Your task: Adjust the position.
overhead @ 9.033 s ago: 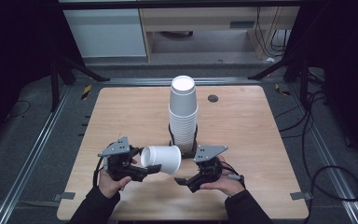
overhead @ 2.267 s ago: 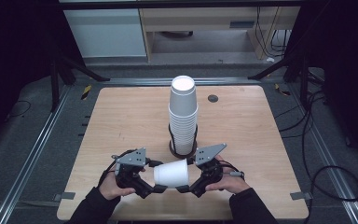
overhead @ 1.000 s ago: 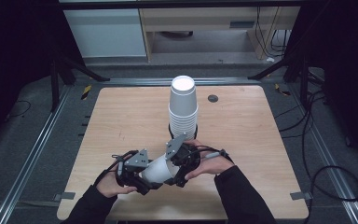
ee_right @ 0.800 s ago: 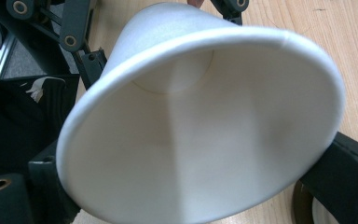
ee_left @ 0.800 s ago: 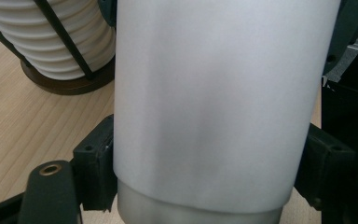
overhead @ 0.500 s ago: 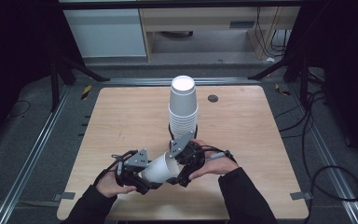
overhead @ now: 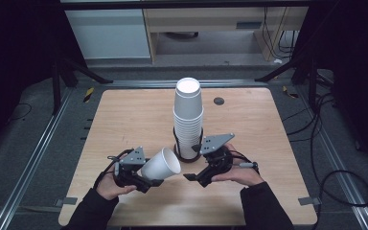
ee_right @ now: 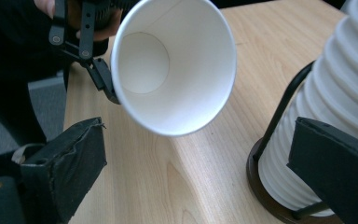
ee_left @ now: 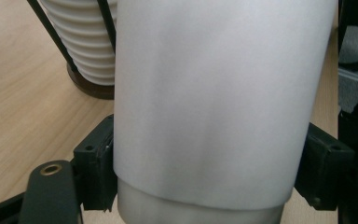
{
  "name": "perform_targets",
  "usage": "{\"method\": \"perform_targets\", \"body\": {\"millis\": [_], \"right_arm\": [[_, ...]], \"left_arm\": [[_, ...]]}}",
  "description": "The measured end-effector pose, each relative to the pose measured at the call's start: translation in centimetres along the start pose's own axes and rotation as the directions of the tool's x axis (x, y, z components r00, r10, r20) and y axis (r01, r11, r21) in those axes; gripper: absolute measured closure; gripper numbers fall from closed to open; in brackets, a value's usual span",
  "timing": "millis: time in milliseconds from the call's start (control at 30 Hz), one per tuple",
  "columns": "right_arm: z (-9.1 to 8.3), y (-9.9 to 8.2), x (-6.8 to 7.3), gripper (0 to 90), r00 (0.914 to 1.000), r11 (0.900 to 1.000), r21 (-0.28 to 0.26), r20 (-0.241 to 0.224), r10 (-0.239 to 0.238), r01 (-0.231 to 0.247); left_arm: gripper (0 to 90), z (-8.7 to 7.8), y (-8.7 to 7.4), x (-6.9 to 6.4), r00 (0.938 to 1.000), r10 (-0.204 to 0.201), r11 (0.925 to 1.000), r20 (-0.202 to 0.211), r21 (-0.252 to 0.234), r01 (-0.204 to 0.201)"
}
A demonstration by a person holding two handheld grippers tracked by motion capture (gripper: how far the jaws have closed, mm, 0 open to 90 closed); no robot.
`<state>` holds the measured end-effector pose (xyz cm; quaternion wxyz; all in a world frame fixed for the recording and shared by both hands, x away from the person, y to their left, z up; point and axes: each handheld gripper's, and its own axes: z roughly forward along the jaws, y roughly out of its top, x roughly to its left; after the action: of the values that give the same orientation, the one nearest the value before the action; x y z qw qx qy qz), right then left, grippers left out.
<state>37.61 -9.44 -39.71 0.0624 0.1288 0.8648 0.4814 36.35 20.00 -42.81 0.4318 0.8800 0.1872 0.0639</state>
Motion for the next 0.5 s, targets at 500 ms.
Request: {"method": "perform_targets", "body": {"millis": [500], "right_arm": [[-0.5, -2.4, 0.5, 3.9, 0.9891, 0.9766, -0.167, 0.034, 0.143, -0.136]], "left_arm": [[21.6, -0.1, 0.4, -0.3, 0.9967, -0.063, 0.9843, -0.052, -0.169, 0.053]]}}
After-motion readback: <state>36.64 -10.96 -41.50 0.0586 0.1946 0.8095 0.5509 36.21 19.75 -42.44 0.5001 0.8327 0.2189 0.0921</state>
